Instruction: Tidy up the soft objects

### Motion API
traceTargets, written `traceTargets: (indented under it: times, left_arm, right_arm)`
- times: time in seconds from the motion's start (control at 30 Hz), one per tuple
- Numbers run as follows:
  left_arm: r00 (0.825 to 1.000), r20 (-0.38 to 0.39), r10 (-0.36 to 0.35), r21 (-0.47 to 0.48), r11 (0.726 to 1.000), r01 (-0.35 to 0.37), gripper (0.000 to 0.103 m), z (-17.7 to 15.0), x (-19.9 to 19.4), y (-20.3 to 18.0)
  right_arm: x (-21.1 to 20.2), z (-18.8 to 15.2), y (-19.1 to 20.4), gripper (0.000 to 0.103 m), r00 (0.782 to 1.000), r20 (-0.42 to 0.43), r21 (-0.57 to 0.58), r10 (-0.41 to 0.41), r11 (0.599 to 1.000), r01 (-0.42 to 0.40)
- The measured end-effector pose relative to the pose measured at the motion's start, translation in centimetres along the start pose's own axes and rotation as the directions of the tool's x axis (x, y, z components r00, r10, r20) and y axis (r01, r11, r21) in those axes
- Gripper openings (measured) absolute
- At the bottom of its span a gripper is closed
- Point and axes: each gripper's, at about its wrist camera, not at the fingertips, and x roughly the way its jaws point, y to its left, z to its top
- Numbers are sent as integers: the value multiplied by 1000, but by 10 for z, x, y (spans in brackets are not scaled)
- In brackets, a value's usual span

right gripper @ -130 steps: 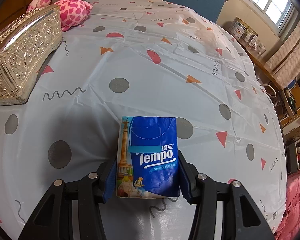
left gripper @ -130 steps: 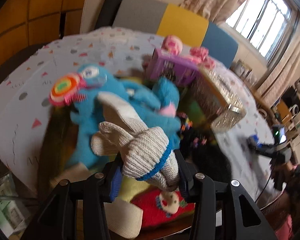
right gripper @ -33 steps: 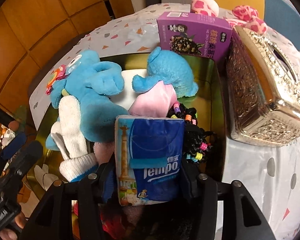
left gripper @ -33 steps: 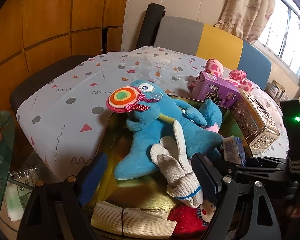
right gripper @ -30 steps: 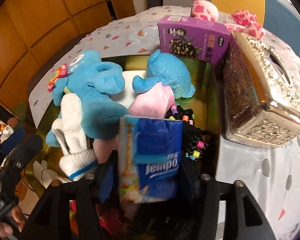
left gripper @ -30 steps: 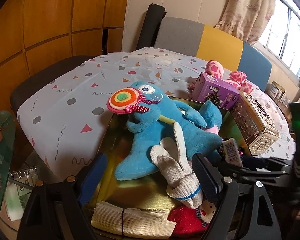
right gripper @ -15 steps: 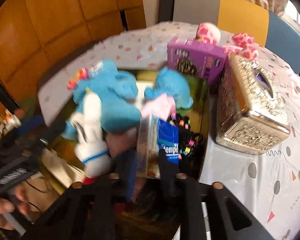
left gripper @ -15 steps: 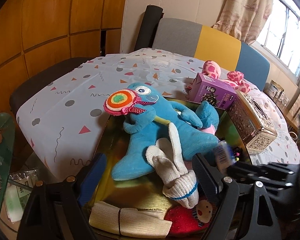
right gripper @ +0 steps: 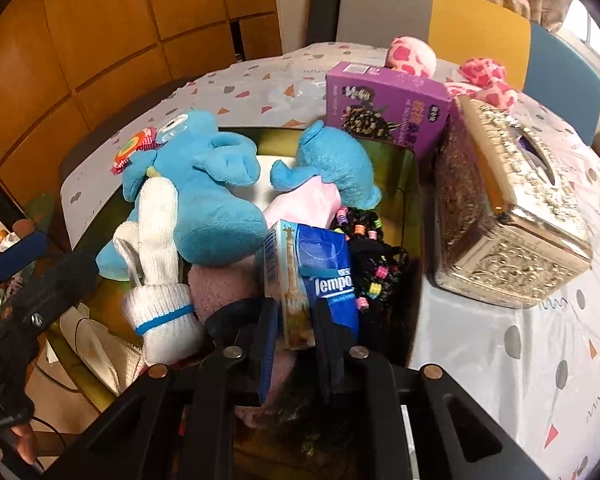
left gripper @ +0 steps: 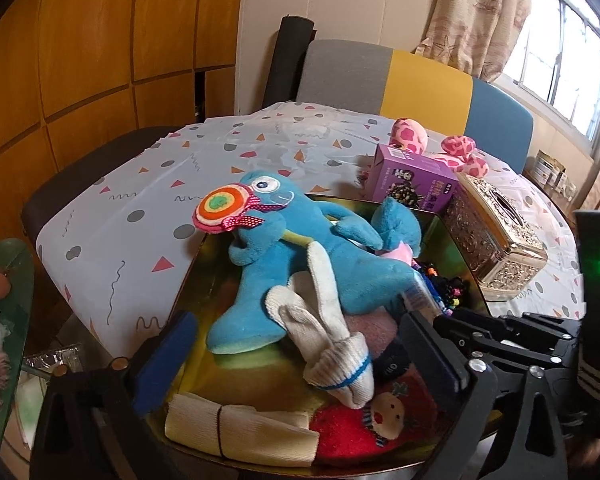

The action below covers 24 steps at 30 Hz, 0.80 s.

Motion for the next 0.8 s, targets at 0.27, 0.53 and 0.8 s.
traceTargets:
  times: [0.27,0.53,0.8]
  left_arm:
    - [1000,22,18,31,999,-18,103,-8,-10,-19]
    - [998,54,-40,91,995,35,103,-18,-20,-55]
    - [999,50,-12,133,991,6,103,-23,-13,-82]
  right_arm:
    - [-45,-11,-7,39,988,145,34,-56,998,51]
    - [-63,-30,-40,42,956,165,178,-243,961,214]
    - [-65,-57,-69,42,944,123,281,-307,923,264]
